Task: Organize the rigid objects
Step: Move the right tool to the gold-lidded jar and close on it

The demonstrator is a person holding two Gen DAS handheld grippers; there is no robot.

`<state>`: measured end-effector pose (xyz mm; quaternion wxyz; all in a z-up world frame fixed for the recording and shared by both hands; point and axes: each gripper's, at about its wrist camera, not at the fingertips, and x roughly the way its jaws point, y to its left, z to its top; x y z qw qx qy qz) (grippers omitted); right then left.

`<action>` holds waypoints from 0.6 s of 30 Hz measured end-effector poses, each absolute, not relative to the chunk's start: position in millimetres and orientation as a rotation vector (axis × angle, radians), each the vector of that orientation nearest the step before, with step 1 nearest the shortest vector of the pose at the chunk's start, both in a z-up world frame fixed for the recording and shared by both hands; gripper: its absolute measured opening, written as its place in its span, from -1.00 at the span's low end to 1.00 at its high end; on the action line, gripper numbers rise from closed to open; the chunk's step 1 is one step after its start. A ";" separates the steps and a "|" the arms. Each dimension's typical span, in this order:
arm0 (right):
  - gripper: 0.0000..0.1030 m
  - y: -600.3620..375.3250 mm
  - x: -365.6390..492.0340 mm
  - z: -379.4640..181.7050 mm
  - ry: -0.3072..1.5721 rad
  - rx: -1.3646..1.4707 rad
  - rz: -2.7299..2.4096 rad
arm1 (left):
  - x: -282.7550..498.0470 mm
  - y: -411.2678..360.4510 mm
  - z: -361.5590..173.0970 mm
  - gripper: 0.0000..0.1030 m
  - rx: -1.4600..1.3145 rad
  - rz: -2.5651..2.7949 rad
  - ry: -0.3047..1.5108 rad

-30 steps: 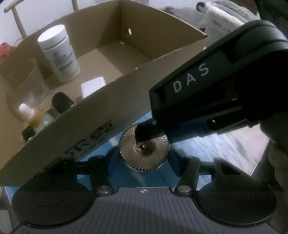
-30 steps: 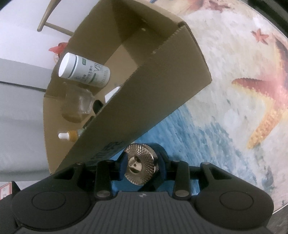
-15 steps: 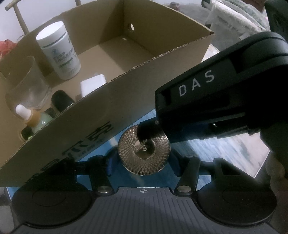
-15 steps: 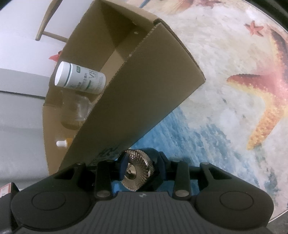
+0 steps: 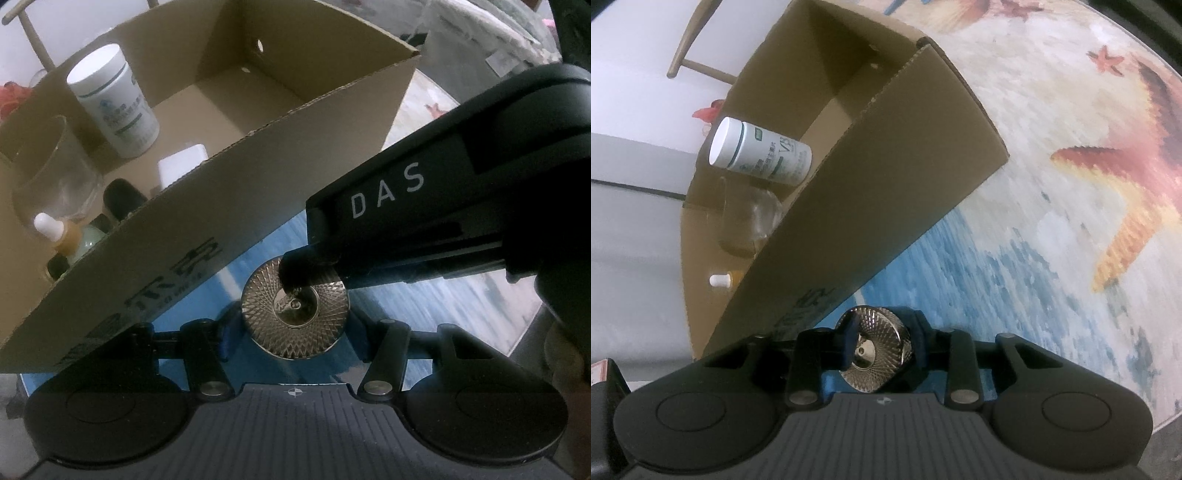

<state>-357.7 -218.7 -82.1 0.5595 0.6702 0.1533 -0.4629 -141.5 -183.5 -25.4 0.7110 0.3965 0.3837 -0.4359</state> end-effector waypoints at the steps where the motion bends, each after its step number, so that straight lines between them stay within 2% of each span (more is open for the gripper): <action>1: -0.36 -217.0 -357.7 -80.2 0.358 1.580 -1.094 | -141.7 -183.6 -24.5 0.10 0.883 -0.970 0.848; 18: -0.37 -183.0 -342.3 -38.7 0.308 1.566 -1.171 | -155.1 -161.8 3.0 0.10 0.937 -1.035 0.825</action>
